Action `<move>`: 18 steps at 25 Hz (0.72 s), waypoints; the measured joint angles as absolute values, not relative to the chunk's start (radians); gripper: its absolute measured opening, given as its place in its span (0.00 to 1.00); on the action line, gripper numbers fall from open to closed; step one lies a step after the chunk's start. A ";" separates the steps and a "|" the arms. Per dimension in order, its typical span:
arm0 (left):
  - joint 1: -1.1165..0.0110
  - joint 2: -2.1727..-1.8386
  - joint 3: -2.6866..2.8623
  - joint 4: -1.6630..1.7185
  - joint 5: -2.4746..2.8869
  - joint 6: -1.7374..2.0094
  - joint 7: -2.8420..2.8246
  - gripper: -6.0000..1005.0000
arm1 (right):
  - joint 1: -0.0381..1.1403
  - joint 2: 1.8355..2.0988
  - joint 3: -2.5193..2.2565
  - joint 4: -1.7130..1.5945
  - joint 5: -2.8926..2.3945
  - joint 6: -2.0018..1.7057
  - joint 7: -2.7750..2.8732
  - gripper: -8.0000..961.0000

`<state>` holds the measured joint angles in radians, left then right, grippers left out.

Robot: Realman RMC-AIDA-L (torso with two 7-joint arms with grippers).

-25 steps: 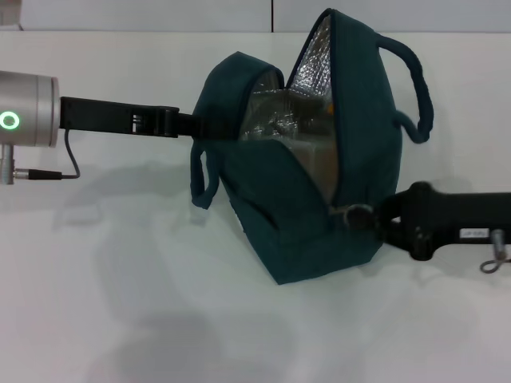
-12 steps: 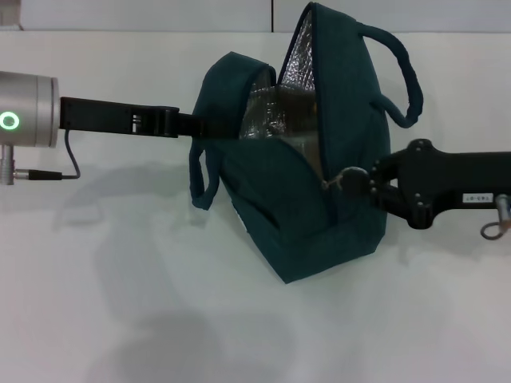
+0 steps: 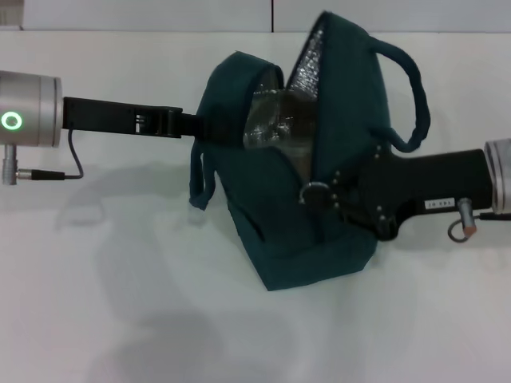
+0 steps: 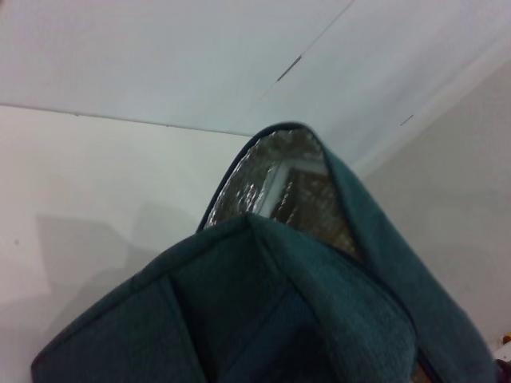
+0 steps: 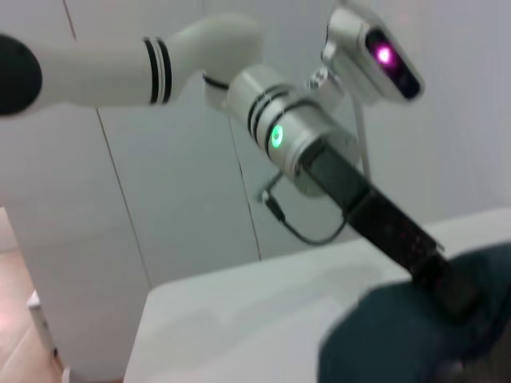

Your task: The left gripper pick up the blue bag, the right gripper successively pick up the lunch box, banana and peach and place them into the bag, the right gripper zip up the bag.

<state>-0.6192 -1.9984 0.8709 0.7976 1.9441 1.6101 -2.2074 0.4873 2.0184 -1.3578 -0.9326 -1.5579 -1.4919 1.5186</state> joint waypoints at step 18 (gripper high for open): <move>-0.524 -1.976 0.779 0.695 1.658 1.680 -1.992 0.22 | 0.534 2.019 -1.356 -0.925 -1.491 -1.496 1.520 0.03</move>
<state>-0.5242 -1.9765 0.7791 0.6950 1.6579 1.6802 -1.9921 0.5335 2.0189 -1.3565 -0.9246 -1.4910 -1.4959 1.5205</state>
